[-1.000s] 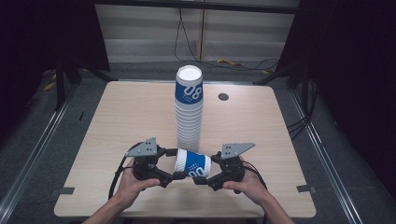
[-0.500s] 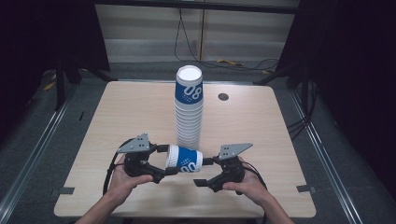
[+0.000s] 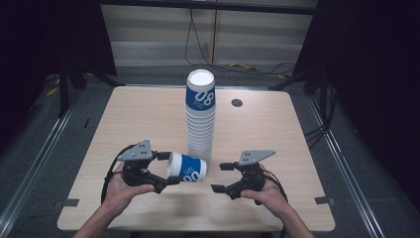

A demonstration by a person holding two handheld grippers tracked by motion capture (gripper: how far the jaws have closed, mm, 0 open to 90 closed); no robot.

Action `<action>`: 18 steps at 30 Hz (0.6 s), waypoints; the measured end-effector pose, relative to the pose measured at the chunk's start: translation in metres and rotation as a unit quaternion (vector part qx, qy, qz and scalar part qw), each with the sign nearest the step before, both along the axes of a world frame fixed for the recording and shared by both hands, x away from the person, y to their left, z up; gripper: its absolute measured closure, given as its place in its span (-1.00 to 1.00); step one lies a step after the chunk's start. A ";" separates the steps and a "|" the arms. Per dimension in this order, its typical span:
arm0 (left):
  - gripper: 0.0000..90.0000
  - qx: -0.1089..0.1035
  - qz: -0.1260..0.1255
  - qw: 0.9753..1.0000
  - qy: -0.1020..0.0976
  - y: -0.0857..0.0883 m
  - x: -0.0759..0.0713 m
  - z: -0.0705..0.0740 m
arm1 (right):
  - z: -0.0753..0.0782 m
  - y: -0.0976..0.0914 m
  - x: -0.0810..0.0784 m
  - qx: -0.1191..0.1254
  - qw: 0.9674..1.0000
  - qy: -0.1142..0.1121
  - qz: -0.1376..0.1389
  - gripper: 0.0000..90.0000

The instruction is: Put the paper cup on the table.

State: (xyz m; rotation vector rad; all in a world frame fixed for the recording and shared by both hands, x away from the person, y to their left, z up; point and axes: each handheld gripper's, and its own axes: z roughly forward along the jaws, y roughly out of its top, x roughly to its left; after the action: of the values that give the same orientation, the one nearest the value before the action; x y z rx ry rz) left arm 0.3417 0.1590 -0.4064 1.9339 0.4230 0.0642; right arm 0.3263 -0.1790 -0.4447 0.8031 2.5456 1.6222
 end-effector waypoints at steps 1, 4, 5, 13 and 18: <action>-0.65 0.000 0.004 1.000 0.005 0.002 0.001 0.001 | 0.000 0.000 0.001 -0.001 1.000 -0.001 -0.003 -0.67; -0.66 0.021 0.025 0.999 0.008 0.006 0.002 0.002 | 0.001 -0.002 0.002 -0.003 1.000 -0.004 -0.018 -0.68; -0.66 0.020 0.022 0.999 0.017 0.007 0.003 0.002 | 0.001 -0.003 0.002 -0.007 1.000 -0.003 -0.020 -0.68; -0.66 0.053 0.072 0.996 0.029 0.022 0.013 0.005 | 0.002 -0.007 0.002 -0.013 0.999 -0.004 -0.032 -0.68; -0.66 0.077 0.096 0.992 0.014 0.033 0.021 0.007 | 0.002 -0.009 0.001 -0.013 0.999 -0.003 -0.036 -0.68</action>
State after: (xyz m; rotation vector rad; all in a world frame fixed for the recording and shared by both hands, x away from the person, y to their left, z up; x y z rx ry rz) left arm 0.3632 0.1923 -0.3995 2.0409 0.6395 0.2000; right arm 0.3274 -0.1880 -0.4429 0.8749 2.4969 1.5661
